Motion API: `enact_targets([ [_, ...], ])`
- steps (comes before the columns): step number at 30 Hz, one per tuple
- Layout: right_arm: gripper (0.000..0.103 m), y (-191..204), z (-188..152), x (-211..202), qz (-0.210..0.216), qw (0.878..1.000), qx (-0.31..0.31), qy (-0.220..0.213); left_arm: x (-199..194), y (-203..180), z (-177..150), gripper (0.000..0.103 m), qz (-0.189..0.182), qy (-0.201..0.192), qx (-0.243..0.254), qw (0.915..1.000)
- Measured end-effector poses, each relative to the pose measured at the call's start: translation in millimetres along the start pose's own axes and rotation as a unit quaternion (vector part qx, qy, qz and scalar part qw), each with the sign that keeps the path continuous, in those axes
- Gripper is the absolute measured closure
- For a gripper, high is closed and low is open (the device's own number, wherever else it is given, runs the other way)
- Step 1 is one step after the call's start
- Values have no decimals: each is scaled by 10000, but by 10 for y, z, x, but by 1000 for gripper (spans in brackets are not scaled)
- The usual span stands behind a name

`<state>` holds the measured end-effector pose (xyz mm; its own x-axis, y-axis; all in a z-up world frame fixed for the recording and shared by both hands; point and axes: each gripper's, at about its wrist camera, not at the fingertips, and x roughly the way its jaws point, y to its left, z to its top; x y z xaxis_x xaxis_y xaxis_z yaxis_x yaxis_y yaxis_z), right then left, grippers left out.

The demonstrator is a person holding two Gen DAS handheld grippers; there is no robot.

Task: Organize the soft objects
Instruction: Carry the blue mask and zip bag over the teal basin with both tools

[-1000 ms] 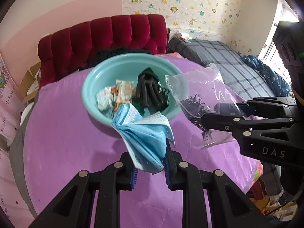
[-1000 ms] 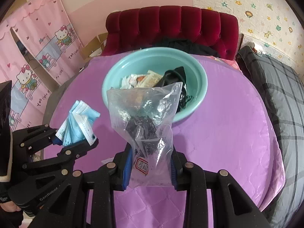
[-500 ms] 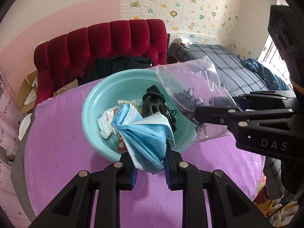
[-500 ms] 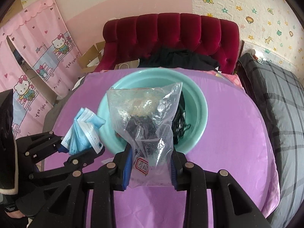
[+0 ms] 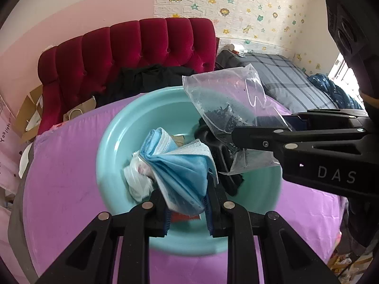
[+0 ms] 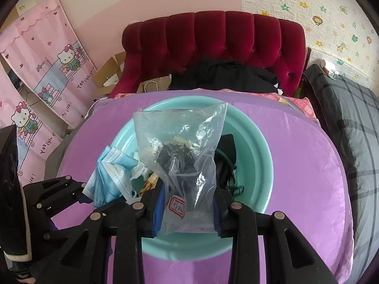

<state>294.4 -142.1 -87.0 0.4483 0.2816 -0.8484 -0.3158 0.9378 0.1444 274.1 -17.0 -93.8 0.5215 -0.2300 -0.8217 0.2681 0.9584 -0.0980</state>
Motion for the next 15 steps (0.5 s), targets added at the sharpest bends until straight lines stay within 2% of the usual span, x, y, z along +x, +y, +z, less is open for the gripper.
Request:
enact_targets([
  [15,65,-174,260,665,103,9997,157,142,558,243,113,78,115,102,-449,9989],
])
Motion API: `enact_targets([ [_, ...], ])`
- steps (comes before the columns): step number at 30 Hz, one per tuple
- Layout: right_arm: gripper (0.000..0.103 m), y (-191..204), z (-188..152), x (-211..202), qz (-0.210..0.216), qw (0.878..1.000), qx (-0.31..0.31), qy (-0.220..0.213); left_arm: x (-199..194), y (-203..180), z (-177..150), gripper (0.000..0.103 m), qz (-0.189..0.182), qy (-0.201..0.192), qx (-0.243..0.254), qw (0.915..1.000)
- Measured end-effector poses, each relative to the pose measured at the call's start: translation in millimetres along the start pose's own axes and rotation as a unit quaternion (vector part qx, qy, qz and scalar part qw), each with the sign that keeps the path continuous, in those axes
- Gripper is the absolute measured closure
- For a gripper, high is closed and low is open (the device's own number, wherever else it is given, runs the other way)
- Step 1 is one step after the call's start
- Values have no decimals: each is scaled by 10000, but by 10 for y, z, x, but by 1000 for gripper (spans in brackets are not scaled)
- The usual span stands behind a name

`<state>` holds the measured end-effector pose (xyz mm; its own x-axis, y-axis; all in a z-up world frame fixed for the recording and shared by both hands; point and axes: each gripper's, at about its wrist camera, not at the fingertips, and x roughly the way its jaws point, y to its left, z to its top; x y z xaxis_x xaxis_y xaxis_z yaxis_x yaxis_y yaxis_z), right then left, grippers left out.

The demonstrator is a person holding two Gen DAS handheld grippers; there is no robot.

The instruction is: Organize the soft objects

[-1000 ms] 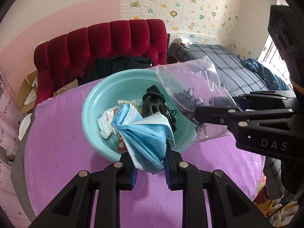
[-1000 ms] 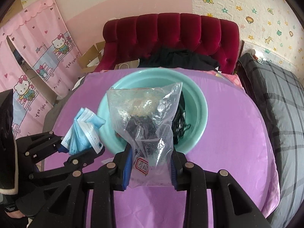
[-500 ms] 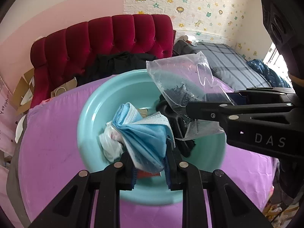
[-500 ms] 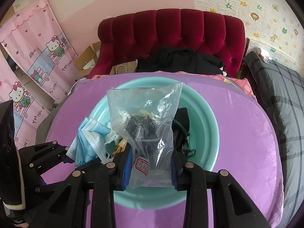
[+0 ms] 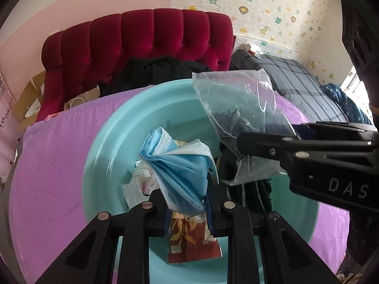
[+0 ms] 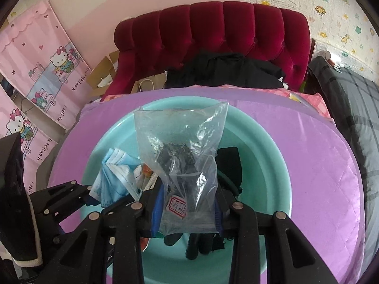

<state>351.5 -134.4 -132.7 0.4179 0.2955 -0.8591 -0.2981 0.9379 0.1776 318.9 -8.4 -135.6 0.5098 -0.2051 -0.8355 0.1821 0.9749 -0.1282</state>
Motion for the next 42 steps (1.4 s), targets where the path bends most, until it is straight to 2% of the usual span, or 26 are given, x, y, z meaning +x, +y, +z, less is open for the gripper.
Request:
enact_targets([
  [4,59,-19,24,41,44,10000,-24,41,4,-9,25,73,61,-21,-14,10000],
  [7,48,-11,41,18,8,10000,-73,-46,9,-20,25,47,94,-12,-7,10000],
  [8,39,-12,42,5,-21,9999,-85,-62,-9,-26,21,28,114,-33,-24,9999],
  [9,32,-14,44,-7,-69,9999,-87,-86,-27,-25,19,14,141,-61,-36,9999],
  [10,17,-21,43,-31,-123,9998,-89,-136,-35,-12,28,11,170,-81,-43,9998],
  [11,6,-31,40,-55,-139,9997,-83,-182,-64,-19,21,8,255,-121,-45,9996],
  [12,3,-42,35,-84,-155,9996,-66,-231,-74,-18,19,0,302,-115,-37,9995],
  [17,0,-120,-19,-205,-255,9989,114,-370,-164,-9,-13,0,424,-152,-109,9989],
  [23,0,-100,-168,-293,-339,9991,54,-233,-315,-68,-83,0,464,-141,-124,9987],
  [42,0,83,-733,-1135,-361,9982,90,-479,-1154,-409,-475,0,747,-553,-57,9957],
])
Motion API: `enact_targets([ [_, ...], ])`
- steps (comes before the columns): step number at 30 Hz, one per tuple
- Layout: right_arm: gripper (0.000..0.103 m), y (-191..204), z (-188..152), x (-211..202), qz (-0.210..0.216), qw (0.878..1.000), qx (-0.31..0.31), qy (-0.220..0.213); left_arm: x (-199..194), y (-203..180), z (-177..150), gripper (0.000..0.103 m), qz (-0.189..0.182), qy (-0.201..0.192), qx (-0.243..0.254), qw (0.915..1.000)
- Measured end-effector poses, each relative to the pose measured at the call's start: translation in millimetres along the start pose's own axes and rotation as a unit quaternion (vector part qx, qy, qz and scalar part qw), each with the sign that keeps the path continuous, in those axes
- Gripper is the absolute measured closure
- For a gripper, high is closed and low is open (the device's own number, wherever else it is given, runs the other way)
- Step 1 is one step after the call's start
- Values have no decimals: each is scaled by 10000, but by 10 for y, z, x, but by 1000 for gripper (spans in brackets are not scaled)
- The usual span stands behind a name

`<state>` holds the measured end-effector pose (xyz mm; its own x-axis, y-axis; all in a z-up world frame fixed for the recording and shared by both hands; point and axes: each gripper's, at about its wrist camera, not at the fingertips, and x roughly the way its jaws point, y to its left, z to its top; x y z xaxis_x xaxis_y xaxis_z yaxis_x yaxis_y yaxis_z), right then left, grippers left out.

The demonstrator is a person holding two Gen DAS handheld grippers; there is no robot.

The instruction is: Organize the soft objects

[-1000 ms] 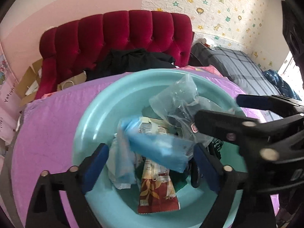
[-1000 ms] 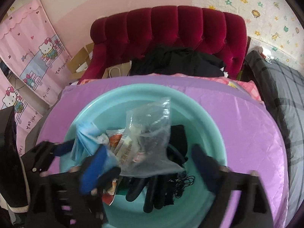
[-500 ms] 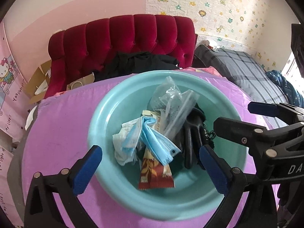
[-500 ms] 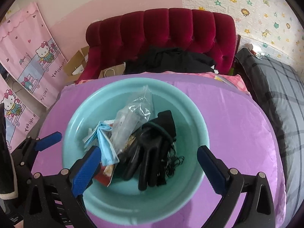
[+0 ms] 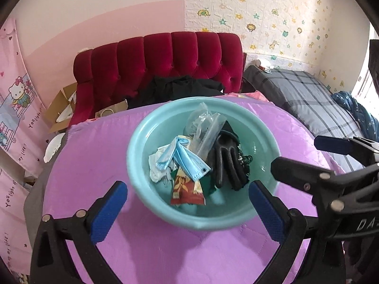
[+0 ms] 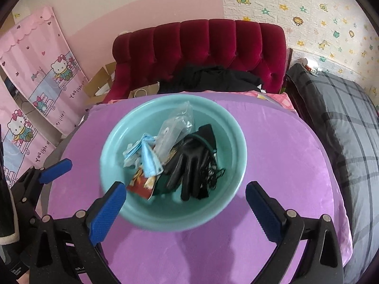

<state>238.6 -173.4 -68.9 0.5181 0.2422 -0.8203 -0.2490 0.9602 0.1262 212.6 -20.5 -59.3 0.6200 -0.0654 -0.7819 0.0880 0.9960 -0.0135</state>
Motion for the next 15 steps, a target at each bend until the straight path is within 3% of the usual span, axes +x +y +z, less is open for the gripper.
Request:
enact_targets([
  [15,0,171,-563,-521,79,9995,-48,-298,-533,-144,-450,0,350,-215,92,9991],
])
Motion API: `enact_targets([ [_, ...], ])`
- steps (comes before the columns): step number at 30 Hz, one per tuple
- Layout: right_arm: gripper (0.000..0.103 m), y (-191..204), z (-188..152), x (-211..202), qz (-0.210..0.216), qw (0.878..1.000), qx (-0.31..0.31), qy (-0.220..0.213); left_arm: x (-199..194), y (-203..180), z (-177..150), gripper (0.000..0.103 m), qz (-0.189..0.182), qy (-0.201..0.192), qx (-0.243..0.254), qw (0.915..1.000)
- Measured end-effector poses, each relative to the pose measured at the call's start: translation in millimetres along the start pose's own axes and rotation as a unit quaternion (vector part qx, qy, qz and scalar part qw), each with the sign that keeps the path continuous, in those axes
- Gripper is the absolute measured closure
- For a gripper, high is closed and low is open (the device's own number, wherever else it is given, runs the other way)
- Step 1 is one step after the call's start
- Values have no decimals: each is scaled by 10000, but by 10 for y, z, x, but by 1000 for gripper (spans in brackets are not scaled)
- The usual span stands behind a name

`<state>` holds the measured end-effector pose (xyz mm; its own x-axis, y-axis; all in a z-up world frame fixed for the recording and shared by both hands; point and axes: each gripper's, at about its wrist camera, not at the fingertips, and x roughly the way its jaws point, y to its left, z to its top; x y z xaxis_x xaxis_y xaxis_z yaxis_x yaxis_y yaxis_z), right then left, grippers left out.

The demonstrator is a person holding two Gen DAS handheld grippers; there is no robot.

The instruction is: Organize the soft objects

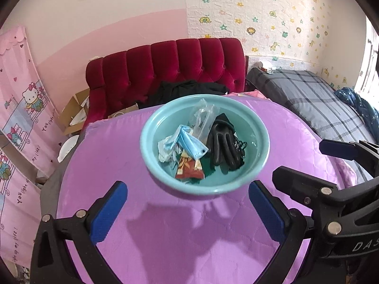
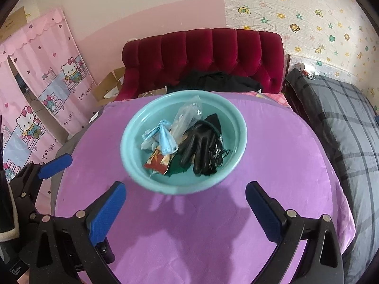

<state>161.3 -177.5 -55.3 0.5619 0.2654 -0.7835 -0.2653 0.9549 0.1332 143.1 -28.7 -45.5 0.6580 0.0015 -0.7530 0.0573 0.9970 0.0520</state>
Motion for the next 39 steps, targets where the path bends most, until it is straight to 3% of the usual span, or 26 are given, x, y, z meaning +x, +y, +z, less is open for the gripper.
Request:
enact_targets([
  [17,0,123,-610,-236,-84,9992,-207,-345,-211,-117,-548,0,207,-124,11,9997],
  [25,0,128,-868,-167,-86,9994,-239,-236,-175,-142,-808,0,277,15,-104,9996],
  [39,0,152,-917,-109,-14,9995,-266,-138,-152,-117,-856,0,222,142,-286,9992],
])
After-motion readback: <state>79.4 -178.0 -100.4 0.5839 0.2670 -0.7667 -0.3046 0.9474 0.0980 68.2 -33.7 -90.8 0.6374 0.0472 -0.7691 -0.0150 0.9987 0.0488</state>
